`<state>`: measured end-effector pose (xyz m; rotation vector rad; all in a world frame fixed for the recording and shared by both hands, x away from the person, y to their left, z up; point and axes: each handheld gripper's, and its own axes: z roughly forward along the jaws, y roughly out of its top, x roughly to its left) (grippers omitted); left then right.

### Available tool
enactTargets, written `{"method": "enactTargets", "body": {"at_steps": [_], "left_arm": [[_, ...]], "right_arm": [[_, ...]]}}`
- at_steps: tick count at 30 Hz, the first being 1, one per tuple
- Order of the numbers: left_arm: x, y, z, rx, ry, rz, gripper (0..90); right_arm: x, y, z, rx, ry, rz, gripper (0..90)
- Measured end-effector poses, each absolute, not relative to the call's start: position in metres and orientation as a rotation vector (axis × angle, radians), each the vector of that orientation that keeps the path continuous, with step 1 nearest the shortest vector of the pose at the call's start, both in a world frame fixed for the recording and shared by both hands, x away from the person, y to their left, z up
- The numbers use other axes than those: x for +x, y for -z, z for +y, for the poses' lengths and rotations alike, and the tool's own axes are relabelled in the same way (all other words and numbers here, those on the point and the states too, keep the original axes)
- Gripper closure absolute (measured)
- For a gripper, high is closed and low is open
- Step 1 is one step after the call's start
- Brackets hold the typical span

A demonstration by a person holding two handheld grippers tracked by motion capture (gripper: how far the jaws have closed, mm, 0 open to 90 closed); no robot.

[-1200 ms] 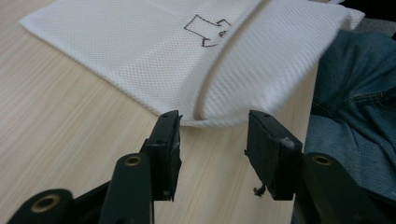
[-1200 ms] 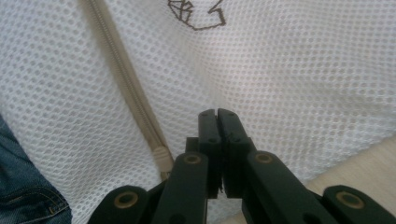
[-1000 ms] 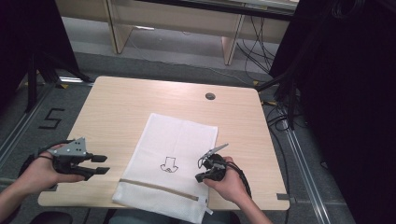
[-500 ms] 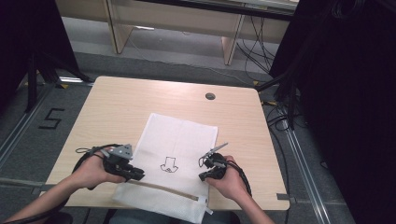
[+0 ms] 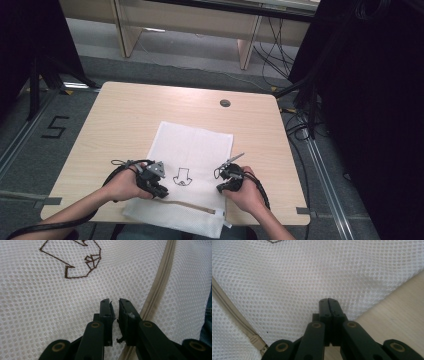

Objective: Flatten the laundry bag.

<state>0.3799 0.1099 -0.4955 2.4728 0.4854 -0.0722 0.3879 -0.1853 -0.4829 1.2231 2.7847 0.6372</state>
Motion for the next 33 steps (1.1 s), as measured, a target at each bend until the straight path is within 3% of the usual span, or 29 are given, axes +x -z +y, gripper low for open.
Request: {"method": "enactTargets", "body": {"at_steps": [20, 27, 33], "left_arm": [[0.396, 0.499, 0.076, 2.437, -0.038, 0.488, 80.2], [0.384, 0.482, 0.092, 2.310, 0.010, 0.553, 79.6], [0.370, 0.490, 0.101, 2.357, 0.047, 0.553, 80.1]], "right_arm": [[0.409, 0.482, -0.221, 1.362, -0.646, 2.617, 89.4], [0.390, 0.463, -0.222, 1.322, -0.716, 2.646, 90.0], [0.376, 0.474, -0.217, 1.352, -0.651, 2.736, 90.0]]}}
